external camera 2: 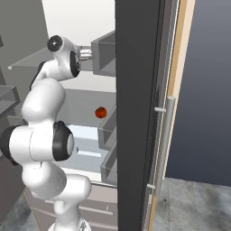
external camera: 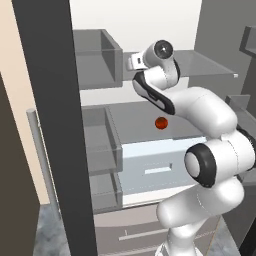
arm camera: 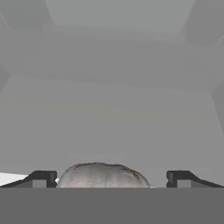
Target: Retrieve the bottle and the shaker from the cabinet and place them next to the mixing bowl on the counter. Then add garlic from the fridge to the mixing bowl.
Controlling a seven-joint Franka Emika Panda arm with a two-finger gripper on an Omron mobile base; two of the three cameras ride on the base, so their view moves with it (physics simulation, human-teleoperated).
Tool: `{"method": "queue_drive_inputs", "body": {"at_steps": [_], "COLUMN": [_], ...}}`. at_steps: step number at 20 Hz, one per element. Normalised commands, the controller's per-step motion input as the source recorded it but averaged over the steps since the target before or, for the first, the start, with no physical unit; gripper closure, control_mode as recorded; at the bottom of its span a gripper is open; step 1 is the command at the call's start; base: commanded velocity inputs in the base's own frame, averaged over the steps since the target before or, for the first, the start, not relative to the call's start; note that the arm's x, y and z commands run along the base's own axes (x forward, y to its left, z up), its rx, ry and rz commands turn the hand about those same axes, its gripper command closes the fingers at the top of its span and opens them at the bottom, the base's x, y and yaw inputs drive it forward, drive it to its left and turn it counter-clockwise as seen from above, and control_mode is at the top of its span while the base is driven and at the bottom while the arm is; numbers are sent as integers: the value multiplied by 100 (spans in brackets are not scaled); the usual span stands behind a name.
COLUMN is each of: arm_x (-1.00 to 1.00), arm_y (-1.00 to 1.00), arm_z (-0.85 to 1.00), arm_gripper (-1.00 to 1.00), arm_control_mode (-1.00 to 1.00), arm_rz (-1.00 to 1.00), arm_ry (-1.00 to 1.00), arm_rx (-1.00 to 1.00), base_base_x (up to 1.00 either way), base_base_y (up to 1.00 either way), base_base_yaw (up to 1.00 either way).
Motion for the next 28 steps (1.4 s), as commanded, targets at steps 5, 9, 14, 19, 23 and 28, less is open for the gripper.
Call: {"method": "queue_drive_inputs", "body": {"at_steps": [5, 9, 14, 19, 23, 28], "arm_x": [36, 19, 0, 0, -13, -70], "arm_y": [-2, -12, 0, 0, 0, -12], "arm_z": [0, -3, -10, -4, 1, 12], "arm_gripper": [-100, -100, 100, 100, 100, 100], "arm_control_mode": [-100, -100, -100, -100, -100, -100], "arm_rz": [0, 0, 0, 0, 0, 0], "arm_ry": [-1, -4, 0, -1, -17, -14], "arm_rx": [0, 2, 0, 0, 1, 5], "base_base_x": [0, 0, 0, 0, 0, 0], "base_base_y": [0, 0, 0, 0, 0, 0], "base_base_yaw": [0, 0, 0, 0, 0, 0]}}
